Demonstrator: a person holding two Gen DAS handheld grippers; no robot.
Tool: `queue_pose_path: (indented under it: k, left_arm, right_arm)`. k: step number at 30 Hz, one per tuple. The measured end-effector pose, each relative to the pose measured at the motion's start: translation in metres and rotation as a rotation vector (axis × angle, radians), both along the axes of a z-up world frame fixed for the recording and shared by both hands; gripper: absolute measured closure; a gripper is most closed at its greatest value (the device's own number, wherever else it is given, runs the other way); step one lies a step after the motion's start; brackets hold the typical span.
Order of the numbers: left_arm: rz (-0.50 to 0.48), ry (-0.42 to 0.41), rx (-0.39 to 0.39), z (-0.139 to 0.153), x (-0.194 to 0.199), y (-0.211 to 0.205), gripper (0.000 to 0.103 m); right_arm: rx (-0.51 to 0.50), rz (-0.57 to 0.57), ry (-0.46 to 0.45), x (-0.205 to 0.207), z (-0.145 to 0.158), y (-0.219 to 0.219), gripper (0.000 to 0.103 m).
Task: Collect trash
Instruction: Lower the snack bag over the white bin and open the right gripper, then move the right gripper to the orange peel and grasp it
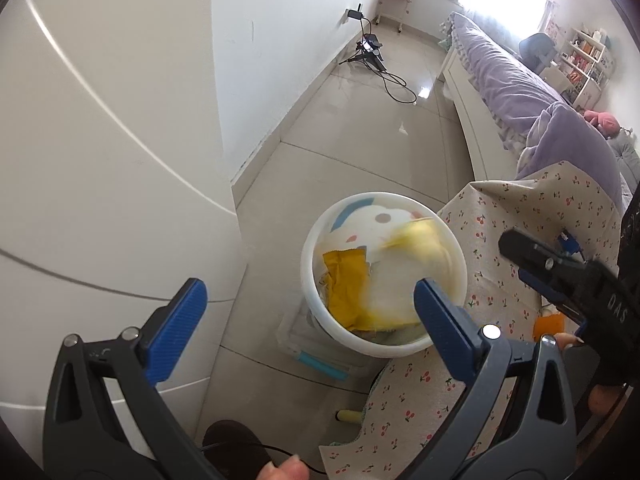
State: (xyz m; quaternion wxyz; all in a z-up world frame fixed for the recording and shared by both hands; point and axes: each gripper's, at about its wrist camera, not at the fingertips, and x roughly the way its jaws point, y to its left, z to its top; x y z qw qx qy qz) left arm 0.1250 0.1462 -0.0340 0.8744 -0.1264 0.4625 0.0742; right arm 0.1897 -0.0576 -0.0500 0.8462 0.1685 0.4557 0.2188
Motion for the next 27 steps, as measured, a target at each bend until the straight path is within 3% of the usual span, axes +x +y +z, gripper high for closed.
queue_pose_path:
  k: [7, 16, 27]
  left_arm:
    - [0.007, -0.009, -0.004, 0.001, -0.002, 0.0, 0.0]
    - [0.002, -0.023, -0.027, 0.006, -0.007, -0.006, 0.0]
    - [-0.081, -0.028, -0.017, 0.01, -0.009, -0.031, 0.0]
  right_arm:
    - [-0.131, 0.007, -0.043, -0.009, 0.006, 0.005, 0.0]
    - [-0.184, -0.027, -0.071, -0.031, 0.024, -0.018, 0.0]
    - [-0.243, -0.08, -0.07, -0.049, 0.025, -0.069, 0.0]
